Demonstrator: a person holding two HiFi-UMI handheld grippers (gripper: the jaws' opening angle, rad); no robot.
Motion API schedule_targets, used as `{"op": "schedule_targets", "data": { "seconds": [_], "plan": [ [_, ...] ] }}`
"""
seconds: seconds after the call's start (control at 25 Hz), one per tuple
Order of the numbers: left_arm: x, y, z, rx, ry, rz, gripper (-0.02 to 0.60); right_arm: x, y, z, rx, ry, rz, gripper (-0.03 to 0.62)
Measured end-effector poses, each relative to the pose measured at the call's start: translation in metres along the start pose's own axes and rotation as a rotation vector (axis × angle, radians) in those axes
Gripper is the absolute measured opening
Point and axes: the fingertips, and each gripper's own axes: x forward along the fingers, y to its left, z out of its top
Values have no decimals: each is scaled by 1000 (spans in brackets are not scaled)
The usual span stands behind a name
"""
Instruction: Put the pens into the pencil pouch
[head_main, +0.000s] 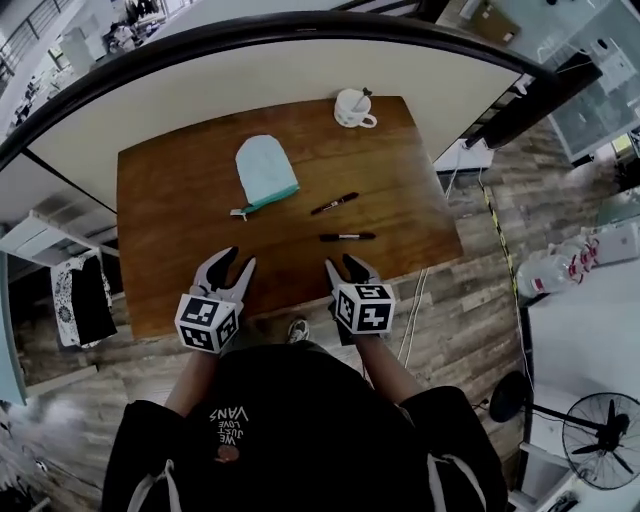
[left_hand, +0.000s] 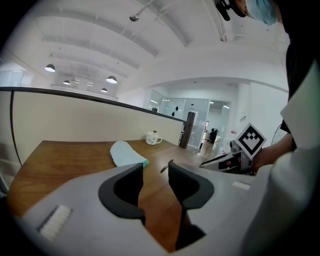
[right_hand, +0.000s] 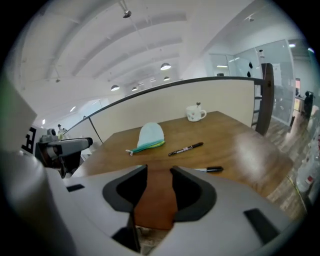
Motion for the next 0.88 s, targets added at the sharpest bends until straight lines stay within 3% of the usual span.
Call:
{"op": "schedule_targets", "data": {
  "seconds": [0.36, 0.72, 0.88],
  "plan": [
    [12, 17, -3, -19, 21, 61, 143, 24, -35, 6, -128, 52, 27, 149],
    [51, 30, -5, -9, 70, -30, 143, 45, -82, 2, -308, 187, 20, 149],
    [69, 33, -7, 4, 89, -63, 143, 56, -103, -7, -409, 296, 53, 149]
  ]
}}
